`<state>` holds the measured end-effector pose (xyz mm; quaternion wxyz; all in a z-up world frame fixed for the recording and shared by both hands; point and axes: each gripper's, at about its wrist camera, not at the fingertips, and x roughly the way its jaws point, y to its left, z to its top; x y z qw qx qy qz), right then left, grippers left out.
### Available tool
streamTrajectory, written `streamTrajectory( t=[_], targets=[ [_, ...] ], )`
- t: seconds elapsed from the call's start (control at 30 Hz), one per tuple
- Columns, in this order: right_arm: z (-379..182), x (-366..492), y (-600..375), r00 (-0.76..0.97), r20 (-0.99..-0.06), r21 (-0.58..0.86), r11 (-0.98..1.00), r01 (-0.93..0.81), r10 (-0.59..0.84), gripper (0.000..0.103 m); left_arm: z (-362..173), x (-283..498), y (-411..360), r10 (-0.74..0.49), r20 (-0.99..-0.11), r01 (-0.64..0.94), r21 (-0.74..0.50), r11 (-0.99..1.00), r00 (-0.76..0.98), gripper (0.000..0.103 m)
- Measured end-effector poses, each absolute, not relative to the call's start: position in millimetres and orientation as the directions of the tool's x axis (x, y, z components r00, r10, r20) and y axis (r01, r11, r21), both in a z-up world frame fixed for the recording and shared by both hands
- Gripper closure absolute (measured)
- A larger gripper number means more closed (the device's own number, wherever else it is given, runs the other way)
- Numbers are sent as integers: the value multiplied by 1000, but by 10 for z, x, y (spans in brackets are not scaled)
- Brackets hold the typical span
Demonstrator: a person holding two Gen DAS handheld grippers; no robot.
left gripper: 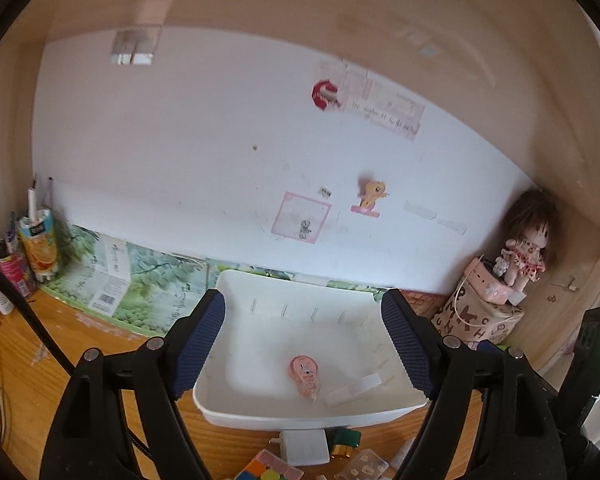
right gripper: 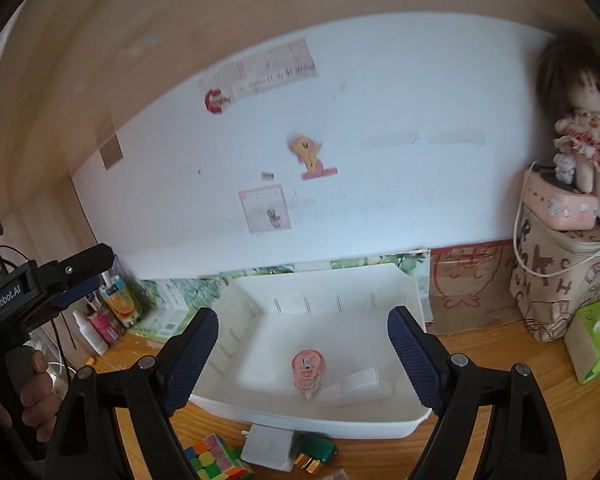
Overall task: Organize rigid objects
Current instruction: 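Open the left gripper to drop the tape dispenser into the bin, then withdraw the left tool from the bin back toward the desk items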
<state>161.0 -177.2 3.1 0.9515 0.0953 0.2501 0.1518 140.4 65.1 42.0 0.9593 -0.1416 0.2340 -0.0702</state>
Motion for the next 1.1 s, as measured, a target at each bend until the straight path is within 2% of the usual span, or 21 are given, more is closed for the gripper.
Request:
streamTrajectory(
  t=[0.17,0.43,1.1],
  targets=[
    [103,1388,-1868,842,-420,279,931,-234,338,16,460,1150,629,-173,-423,50,-286,957,890,20],
    [79,1128,-2045,840,-424,308,926,-220,340,16,358,851,529,-141,-464,4,-284,959,875,20],
    [-407,730,-2461,735,-551,390,901,-190,394,16,-18,337,111,-75,-586,-102,-264,959,807,20]
  ],
)
